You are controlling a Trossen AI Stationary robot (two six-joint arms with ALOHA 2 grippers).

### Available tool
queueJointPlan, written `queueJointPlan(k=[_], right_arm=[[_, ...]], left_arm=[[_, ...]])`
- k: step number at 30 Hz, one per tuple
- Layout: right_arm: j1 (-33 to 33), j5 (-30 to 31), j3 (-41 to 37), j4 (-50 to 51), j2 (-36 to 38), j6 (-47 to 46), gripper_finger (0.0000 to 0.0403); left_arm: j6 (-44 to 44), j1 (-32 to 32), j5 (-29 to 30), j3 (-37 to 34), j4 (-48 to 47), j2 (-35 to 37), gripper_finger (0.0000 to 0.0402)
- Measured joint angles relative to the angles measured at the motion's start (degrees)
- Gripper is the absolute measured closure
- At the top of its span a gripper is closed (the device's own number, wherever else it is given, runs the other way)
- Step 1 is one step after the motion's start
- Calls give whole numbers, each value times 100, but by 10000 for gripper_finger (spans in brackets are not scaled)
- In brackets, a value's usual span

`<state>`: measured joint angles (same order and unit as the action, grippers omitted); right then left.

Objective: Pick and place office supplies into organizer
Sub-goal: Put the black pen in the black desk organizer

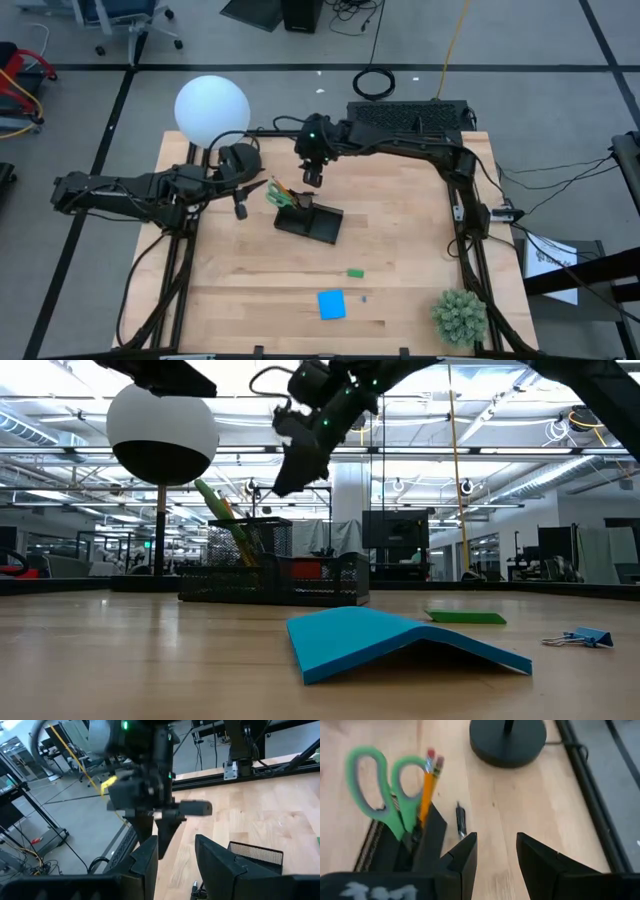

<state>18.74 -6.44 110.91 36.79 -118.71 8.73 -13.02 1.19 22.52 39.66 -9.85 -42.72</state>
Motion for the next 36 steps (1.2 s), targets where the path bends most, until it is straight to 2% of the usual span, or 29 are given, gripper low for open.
queueJointPlan(k=[13,16,18,25,36], right_arm=[[-35,26,-8,57,-812,500,277],[-22,50,-6,-217,-864,492,277],[-7,229,-8,-401,-877,419,277],[7,1686,-6,-1209,-876,718,277],[-205,2157,-11,-1586,-1435,1082,277]], left_arm=[[-46,0,-1,2,-19,-2,270],[-48,0,-2,2,-19,-2,270],[-49,2,-2,2,-19,-2,270],[-48,0,-2,2,-15,-2,270],[-62,0,-2,4,3,-2,270]])
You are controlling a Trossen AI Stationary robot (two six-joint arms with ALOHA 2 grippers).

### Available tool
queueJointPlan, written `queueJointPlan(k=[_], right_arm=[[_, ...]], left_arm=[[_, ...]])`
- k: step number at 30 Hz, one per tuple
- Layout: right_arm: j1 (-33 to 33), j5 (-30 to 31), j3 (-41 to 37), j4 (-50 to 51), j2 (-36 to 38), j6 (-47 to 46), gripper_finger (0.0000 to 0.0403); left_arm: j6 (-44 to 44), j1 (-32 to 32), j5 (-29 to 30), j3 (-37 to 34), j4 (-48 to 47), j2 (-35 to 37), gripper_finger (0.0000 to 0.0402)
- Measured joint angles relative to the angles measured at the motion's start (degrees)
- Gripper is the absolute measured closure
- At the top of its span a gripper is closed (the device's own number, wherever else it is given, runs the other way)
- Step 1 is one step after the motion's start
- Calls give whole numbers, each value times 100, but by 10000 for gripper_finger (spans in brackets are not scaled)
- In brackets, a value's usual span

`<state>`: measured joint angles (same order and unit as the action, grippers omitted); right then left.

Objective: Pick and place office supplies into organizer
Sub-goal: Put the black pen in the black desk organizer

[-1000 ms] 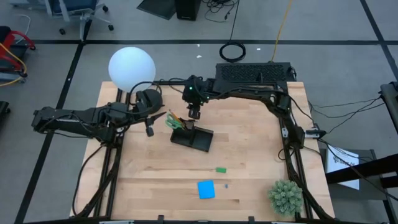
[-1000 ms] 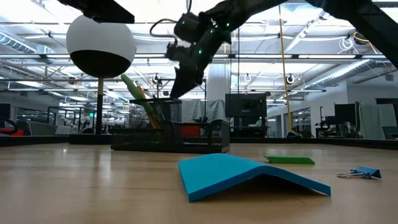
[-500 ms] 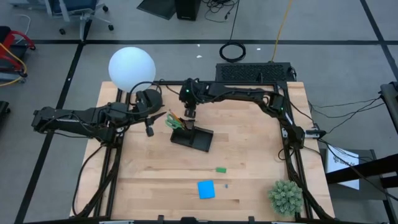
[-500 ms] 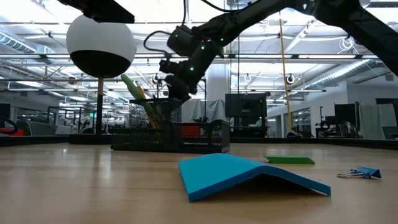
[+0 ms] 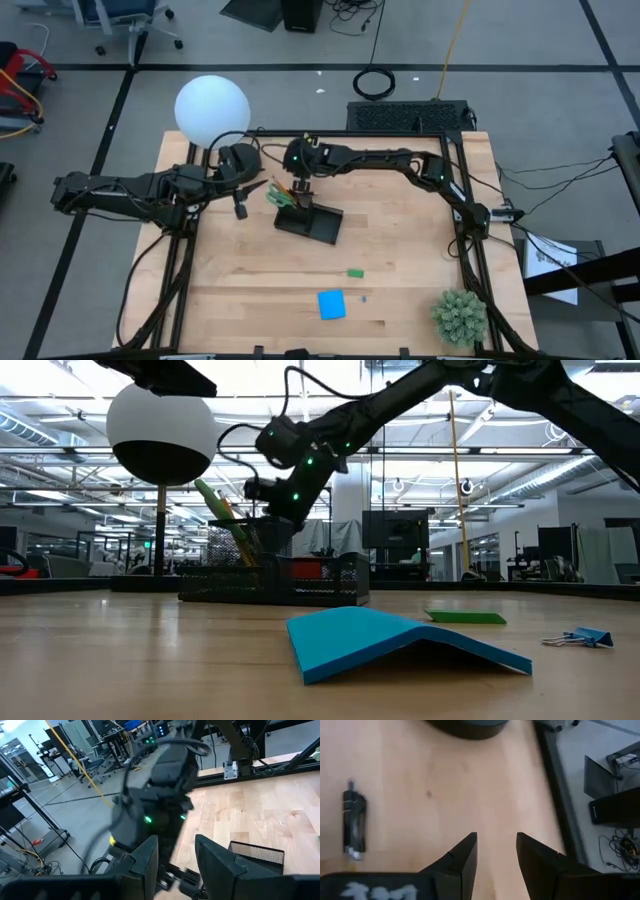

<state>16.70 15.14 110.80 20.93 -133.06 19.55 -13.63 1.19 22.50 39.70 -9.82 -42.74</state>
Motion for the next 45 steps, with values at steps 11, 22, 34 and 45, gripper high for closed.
queueJointPlan(k=[11,22,34,45], right_arm=[[-101,-875,-2,95,-58,-176,277],[-119,-1392,190,995,-52,-374,277],[-172,-1843,317,1320,-39,-214,277],[-192,-1843,315,1478,-41,-192,277]], left_arm=[[-74,-2,-2,0,-2,0,270],[-90,-4,-2,0,-11,0,270],[-124,-4,0,0,6,0,270],[-120,-4,2,0,21,0,270]])
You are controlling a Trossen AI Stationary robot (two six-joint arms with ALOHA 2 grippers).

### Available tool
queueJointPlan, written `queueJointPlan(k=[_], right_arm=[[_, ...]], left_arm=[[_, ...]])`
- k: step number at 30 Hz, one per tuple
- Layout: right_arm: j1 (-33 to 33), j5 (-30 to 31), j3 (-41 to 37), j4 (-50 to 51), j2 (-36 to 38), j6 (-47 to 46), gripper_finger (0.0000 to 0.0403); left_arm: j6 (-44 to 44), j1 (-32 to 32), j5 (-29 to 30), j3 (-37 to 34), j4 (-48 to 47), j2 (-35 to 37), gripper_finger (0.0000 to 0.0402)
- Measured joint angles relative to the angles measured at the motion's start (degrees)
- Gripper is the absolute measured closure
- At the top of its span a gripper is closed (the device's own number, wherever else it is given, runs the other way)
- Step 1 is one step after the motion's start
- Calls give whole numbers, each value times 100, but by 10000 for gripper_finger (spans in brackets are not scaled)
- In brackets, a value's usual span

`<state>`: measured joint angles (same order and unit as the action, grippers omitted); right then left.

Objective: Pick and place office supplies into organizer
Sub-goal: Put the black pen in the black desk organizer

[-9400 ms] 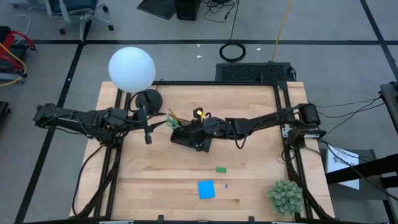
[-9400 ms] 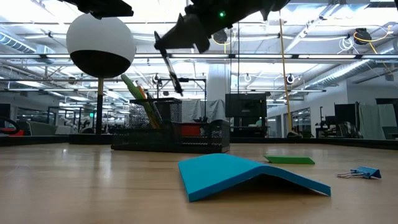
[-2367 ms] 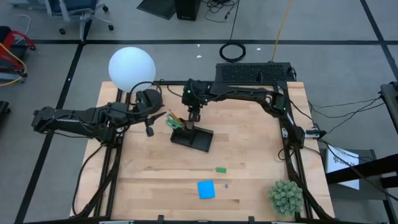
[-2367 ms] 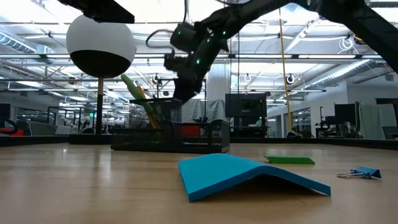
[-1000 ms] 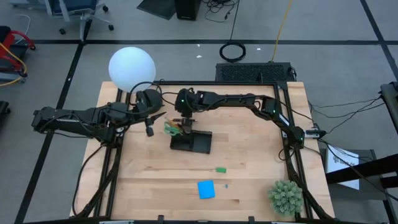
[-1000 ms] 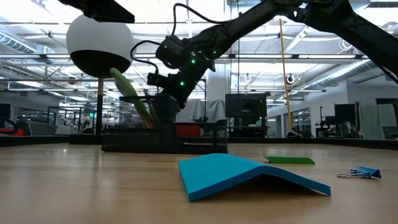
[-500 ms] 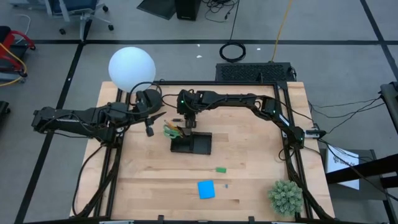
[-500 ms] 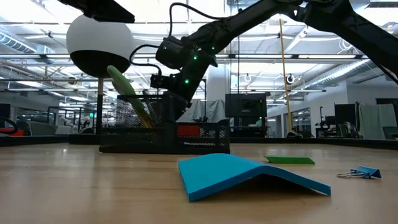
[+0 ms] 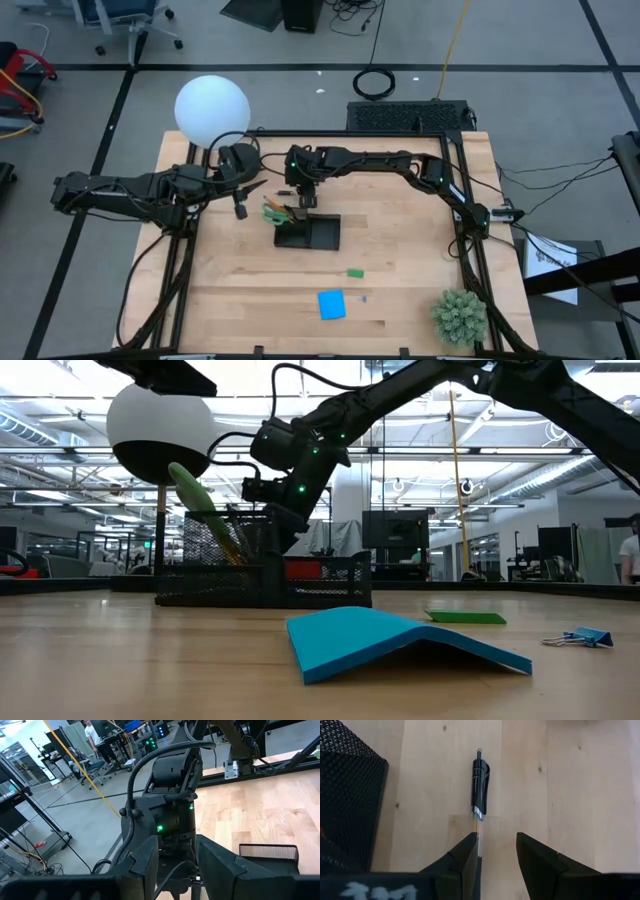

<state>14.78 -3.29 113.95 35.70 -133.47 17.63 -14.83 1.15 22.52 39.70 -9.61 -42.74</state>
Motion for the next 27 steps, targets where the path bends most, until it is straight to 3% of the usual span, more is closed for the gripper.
queueJointPlan(k=[27], right_arm=[[95,25,-7,774,-249,-60,277]], left_arm=[[87,2,-44,0,105,0,270]])
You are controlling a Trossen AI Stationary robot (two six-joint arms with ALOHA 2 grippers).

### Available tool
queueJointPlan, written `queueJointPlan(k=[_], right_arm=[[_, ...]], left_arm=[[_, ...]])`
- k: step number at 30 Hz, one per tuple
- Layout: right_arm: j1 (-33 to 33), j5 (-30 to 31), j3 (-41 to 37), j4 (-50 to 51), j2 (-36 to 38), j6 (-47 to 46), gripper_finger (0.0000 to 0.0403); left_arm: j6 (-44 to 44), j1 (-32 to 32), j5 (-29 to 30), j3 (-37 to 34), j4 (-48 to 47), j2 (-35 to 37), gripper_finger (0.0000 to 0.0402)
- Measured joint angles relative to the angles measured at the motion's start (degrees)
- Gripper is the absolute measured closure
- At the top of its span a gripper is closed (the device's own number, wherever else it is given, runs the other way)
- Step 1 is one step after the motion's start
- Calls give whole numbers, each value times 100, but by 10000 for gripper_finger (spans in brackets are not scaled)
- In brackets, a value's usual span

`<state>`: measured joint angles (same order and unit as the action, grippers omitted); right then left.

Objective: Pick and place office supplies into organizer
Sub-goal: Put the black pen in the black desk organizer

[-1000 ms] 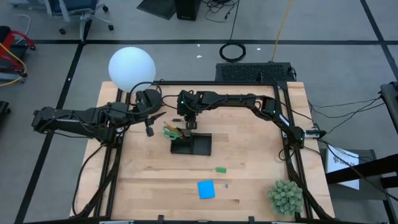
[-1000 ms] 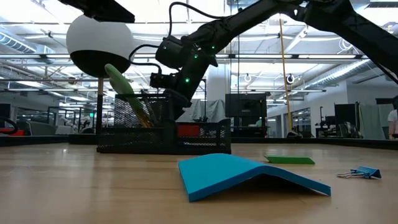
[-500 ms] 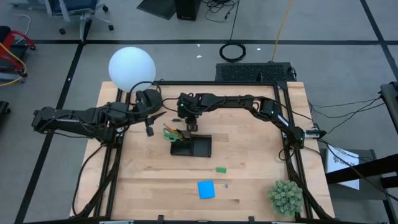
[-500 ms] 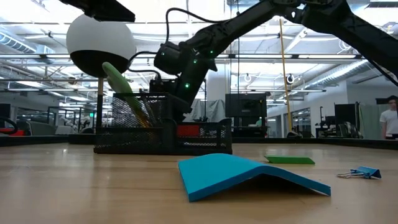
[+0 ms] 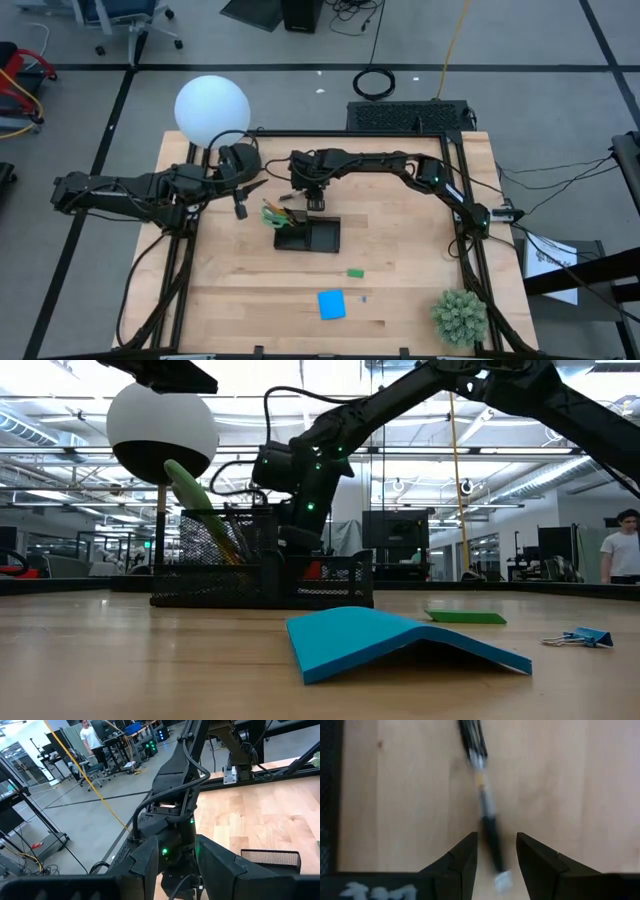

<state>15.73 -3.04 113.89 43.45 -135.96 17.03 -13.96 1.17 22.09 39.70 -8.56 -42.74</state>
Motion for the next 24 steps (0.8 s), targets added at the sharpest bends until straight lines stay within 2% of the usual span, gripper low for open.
queueJointPlan(k=[15,19,24], right_arm=[[30,6,17,100,-81,531,280],[48,-22,17,299,-85,656,306],[51,-13,17,388,-87,692,362]], left_arm=[[-33,-2,-4,0,72,0,270],[-35,0,-7,0,70,0,270],[-55,0,-7,0,70,0,270]])
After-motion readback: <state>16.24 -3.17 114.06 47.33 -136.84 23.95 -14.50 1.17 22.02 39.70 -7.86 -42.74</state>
